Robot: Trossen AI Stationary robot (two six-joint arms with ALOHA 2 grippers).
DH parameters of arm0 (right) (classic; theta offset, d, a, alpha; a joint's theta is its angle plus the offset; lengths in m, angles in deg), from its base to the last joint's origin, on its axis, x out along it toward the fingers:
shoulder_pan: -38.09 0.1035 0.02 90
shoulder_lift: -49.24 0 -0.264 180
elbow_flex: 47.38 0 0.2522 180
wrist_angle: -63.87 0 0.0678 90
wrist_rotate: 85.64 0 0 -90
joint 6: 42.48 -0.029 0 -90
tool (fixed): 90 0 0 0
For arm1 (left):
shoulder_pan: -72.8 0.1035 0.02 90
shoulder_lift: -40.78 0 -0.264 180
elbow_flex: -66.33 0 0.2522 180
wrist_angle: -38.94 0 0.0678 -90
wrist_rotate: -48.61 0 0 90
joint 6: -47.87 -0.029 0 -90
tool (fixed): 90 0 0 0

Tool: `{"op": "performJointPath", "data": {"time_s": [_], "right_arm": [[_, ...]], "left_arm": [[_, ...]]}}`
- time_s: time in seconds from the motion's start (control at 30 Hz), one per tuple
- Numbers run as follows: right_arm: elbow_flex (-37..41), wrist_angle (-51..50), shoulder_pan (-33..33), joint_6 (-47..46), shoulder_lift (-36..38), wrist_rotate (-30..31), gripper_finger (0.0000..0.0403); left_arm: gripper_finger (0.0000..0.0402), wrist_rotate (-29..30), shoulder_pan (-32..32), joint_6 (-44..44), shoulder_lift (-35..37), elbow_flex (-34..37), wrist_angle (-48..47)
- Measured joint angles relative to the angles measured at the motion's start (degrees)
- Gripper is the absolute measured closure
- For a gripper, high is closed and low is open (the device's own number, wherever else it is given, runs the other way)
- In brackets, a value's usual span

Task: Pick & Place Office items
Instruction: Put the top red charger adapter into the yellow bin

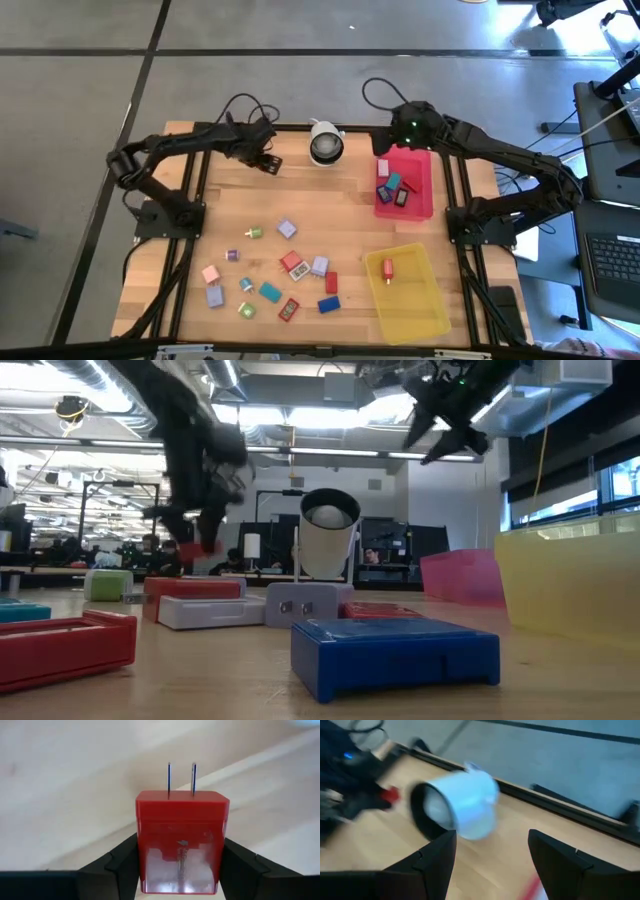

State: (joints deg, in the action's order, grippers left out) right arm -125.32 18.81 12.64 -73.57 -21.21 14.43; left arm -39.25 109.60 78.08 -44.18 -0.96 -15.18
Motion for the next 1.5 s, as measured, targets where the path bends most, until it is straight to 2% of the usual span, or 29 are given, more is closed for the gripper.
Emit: {"op": "performJointPath", "data": {"time_s": [0.1, 0.33, 0.57, 0.73, 0.9, 1.17, 1.33, 1.5], "right_arm": [[0.0, 6.8, 0.0, 0.0, -2.1, -4.2, 0.0154], [0.0, 23.0, 0.4, -4.2, -11.1, -17.8, 0.0154], [0.0, 38.7, 1.7, -11.9, -20.5, -28.0, 0.0153], [-0.9, 41.0, 3.0, -14.4, -24.7, -29.2, 0.0136], [-4.9, 40.7, 4.5, -13.5, -27.4, -29.1, 0.0105], [-13.1, 33.3, 6.6, -12.0, -32.8, -27.0, 0.0085], [-15.3, 33.0, 7.7, -11.9, -35.0, -27.0, 0.0096], [-15.5, 32.7, 7.7, -11.9, -35.1, -26.5, 0.0150]], "left_arm": [[0.0198, 2.8, -4.4, -3.6, 3.9, -0.7, 3.9], [0.0194, 20.2, -15.5, -13.3, 7.5, -0.8, 17.4], [0.0190, 26.2, -23.3, -19.5, 6.3, -0.9, 27.4], [0.0192, 27.4, -25.1, -19.8, 6.3, -0.9, 30.4], [0.0192, 28.0, -25.2, -13.8, 6.3, -0.9, 28.6], [0.0192, 28.8, -26.2, -14.0, 6.3, -0.9, 29.9], [0.0192, 30.4, -26.7, -17.7, 6.3, -0.9, 29.7], [0.0192, 31.4, -27.8, -21.0, 6.3, -0.9, 29.9]]}}
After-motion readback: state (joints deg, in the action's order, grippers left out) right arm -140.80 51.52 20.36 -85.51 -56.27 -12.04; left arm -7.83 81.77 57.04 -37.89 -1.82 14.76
